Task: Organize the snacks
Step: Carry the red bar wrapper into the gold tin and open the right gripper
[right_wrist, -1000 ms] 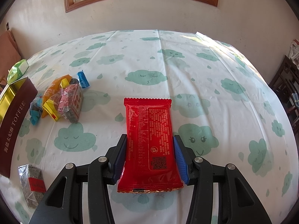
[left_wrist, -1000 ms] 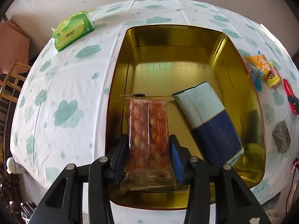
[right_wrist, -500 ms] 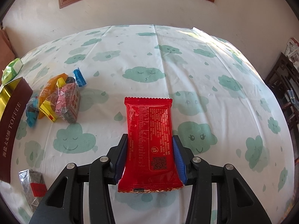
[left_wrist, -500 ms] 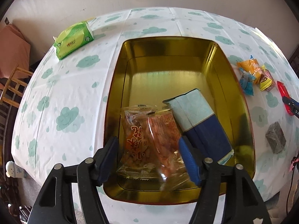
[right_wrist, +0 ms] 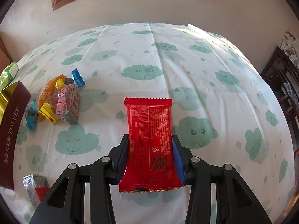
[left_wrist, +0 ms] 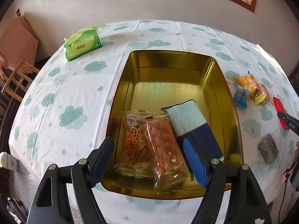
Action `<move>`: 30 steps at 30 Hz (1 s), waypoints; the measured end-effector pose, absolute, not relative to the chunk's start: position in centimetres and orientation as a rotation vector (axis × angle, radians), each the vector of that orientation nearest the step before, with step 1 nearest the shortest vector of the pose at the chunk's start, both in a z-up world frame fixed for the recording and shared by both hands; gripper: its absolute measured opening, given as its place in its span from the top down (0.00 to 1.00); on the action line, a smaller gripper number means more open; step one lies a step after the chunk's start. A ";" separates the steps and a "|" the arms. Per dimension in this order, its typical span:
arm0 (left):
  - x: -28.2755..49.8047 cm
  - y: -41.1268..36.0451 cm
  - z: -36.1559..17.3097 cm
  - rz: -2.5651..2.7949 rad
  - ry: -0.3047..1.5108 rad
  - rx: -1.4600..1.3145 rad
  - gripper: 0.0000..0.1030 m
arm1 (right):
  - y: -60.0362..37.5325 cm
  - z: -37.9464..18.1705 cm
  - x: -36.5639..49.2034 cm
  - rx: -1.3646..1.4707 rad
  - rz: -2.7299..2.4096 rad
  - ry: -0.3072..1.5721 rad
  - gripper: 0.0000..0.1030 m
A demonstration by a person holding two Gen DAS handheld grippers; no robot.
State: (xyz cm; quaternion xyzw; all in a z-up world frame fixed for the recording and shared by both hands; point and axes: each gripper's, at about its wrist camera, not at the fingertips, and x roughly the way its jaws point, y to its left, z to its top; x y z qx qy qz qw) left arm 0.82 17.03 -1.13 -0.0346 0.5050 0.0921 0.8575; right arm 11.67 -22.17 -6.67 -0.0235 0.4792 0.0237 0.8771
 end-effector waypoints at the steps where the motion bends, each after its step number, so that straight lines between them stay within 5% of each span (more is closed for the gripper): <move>1: 0.8 16.9 -1.2 0.194 1.059 -0.080 0.26 | -22.2 -6.7 11.6 -0.042 0.050 1.001 0.57; 17: -0.1 17.6 -0.7 0.220 0.975 -0.158 0.12 | -21.1 -3.6 10.1 0.021 0.078 0.952 0.58; 30: -0.7 18.2 -0.5 0.267 0.985 -0.153 0.11 | -14.7 -0.5 8.1 -0.018 0.255 0.903 0.58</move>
